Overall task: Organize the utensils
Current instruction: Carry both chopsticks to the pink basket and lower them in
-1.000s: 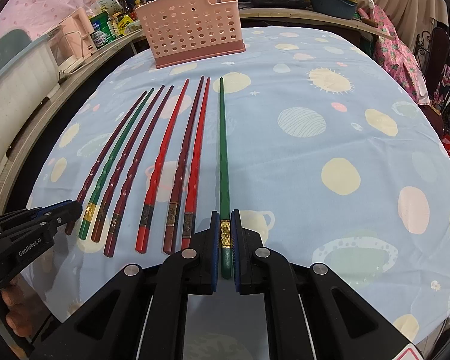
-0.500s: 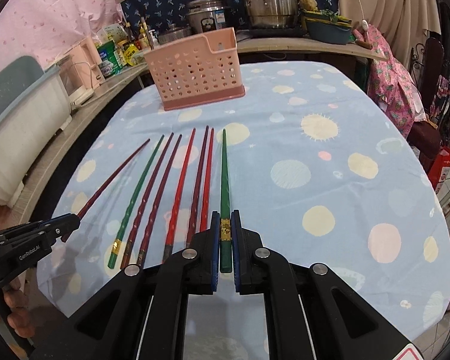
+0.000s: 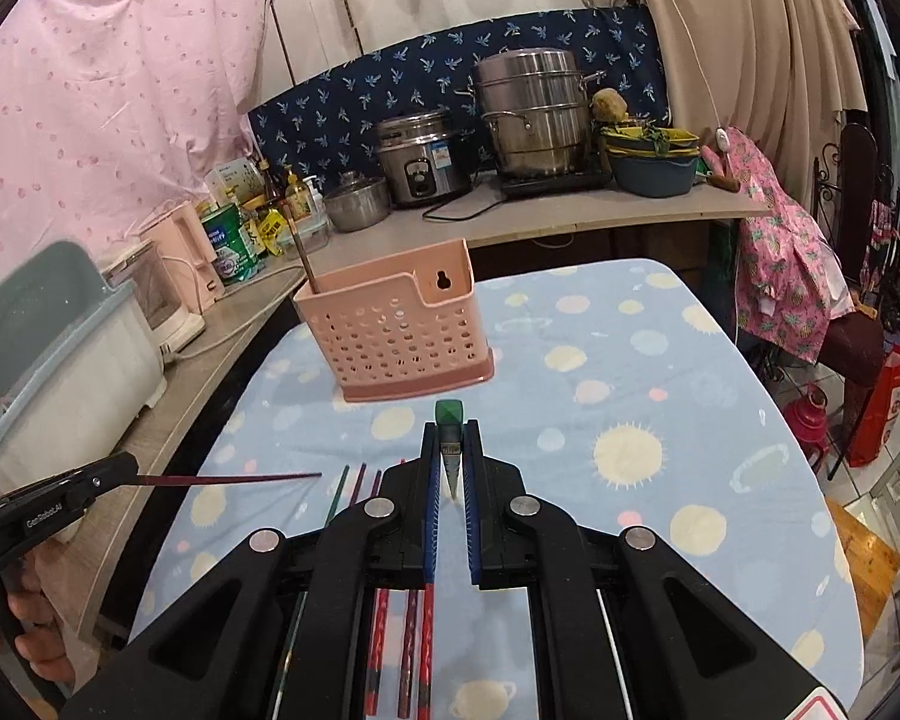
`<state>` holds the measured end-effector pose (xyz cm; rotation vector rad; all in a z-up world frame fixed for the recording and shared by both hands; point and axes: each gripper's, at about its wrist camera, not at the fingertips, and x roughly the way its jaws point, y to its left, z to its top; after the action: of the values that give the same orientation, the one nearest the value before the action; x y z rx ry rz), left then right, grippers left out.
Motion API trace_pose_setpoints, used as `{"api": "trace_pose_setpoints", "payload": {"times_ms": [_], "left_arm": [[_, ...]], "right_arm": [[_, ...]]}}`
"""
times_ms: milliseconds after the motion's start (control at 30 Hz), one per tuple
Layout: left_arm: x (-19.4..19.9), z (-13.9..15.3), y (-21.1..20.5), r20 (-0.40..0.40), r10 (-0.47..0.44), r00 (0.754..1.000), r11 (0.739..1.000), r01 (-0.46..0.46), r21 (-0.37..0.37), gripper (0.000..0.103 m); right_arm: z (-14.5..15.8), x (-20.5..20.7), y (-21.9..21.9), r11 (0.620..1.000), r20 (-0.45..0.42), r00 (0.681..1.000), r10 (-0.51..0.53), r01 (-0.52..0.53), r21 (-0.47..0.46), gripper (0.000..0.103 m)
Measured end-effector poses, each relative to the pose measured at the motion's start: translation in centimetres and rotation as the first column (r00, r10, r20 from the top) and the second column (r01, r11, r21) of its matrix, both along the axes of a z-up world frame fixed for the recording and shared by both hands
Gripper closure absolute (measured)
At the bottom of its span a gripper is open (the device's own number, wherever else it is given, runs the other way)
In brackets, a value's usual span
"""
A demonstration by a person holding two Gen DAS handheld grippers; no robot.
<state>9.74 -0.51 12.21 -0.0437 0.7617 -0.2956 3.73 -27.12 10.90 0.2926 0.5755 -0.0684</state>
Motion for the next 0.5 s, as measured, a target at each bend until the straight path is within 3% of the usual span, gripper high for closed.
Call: {"api": "trace_pose_setpoints", "payload": {"times_ms": [333,500], "left_arm": [[6.0,4.8,-0.9,0.07,0.013,0.997,0.998,-0.009,-0.054,0.096],[8.3,8.8,-1.4,0.131,0.008,0.991,0.995,0.006,-0.103,0.096]], "right_arm": [[3.8,4.3,-1.8,1.0,0.082,0.996,-0.02,0.018,0.022,0.096],[7.0,6.8,-3.3,0.997,0.155,0.988,-0.026,0.015,0.075,0.096]]}}
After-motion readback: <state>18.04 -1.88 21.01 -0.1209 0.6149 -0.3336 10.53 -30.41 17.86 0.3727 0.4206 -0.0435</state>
